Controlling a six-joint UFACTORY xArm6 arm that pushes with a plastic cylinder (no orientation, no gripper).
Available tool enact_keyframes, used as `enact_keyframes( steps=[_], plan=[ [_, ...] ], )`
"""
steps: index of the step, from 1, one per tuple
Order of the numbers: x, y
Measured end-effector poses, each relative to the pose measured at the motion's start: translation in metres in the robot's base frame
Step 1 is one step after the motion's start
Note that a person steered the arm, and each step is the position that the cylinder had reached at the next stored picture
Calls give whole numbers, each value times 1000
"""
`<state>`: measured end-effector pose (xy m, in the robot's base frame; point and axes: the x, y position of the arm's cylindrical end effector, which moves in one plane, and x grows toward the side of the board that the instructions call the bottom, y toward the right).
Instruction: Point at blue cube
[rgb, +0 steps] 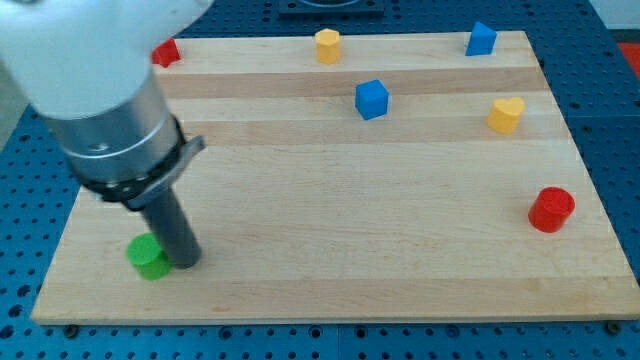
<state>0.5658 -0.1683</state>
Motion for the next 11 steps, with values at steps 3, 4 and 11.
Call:
enact_keyframes(
  steps=[3,4,11],
  plan=[
    [0,10],
    [-44,59],
    [-271,145]
  ],
)
